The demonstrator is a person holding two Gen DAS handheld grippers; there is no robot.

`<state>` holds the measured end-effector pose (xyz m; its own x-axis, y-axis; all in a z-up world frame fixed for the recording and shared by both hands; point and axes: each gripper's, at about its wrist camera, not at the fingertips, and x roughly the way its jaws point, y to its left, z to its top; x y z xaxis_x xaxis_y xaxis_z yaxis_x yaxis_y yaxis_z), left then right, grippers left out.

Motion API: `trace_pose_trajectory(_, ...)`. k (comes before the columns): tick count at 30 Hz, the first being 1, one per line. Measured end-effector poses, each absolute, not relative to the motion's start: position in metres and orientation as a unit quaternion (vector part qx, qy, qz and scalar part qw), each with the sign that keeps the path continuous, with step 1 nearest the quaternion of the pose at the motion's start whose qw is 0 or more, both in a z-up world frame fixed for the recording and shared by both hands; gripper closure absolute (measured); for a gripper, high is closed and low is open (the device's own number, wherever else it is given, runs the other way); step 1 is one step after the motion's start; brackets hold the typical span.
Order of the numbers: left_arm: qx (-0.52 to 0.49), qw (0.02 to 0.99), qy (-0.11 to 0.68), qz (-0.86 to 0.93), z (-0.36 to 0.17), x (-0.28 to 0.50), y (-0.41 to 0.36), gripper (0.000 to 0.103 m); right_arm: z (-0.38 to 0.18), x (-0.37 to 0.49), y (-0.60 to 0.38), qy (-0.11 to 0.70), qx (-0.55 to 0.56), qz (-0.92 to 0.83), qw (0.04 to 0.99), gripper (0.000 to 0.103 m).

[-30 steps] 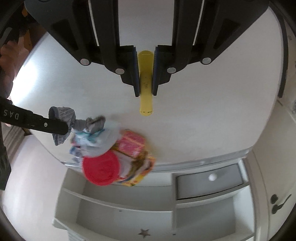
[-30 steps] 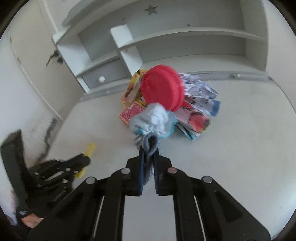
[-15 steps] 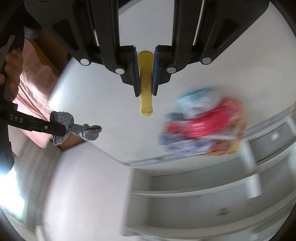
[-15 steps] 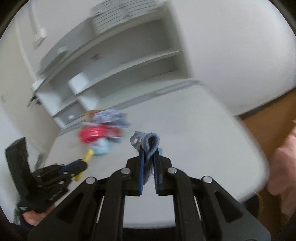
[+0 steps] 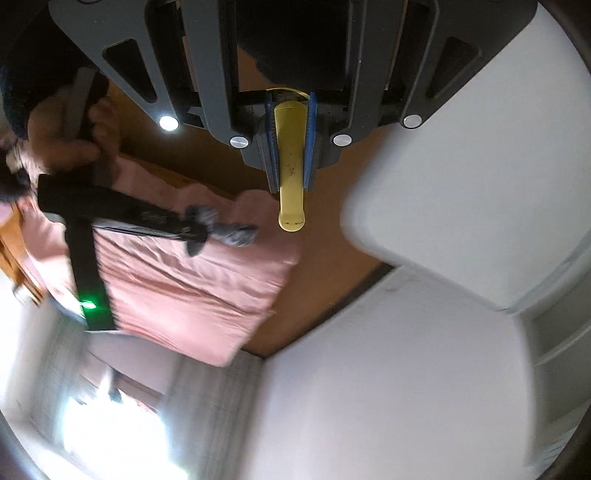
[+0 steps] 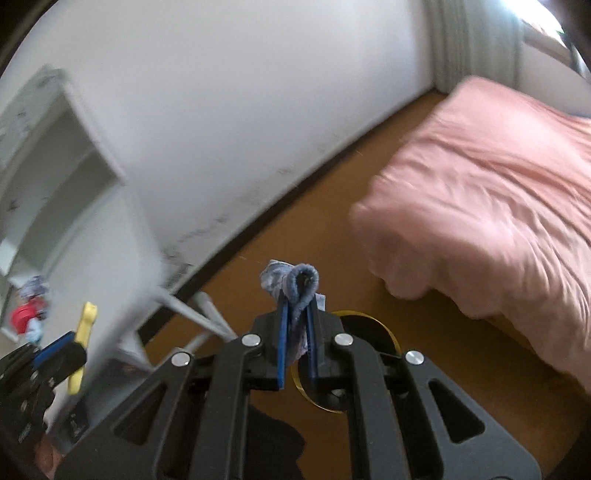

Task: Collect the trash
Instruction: 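Carry the yellow stick and grey sock over the wastebasket and open both tools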

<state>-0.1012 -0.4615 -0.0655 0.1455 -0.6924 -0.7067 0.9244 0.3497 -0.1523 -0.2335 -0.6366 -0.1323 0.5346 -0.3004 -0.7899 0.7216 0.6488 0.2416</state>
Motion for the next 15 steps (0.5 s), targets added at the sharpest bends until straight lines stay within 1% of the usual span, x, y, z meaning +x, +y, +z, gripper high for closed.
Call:
trace_pose_trajectory(4, 0.191, 0.712, 0.376, -0.562, -0.108, -0.118, -0.508, 0.091, -0.18, -0.244, -0.66, 0.414, 0.303, -0.321, 0.796, 0.094)
trace_pose_trajectory(8, 0.206, 0.685, 0.413, -0.563, -0.158, -0.117, -0.541, 0.091, -0.22, -0.243, -0.675, 0.448, 0.32, -0.322, 0.77, 0.094)
trace_pose_trajectory(13, 0.214, 0.671, 0.449, -0.55, -0.203, -0.107, -0.561, 0.091, -0.248, -0.242, -0.687, 0.468, 0.349, -0.309, 0.751, 0.094)
trace_pose_trajectory(15, 0.218, 0.668, 0.455, -0.547, -0.212, -0.106, -0.569, 0.091, -0.253, -0.24, -0.689, 0.473, 0.352, -0.308, 0.747, 0.094)
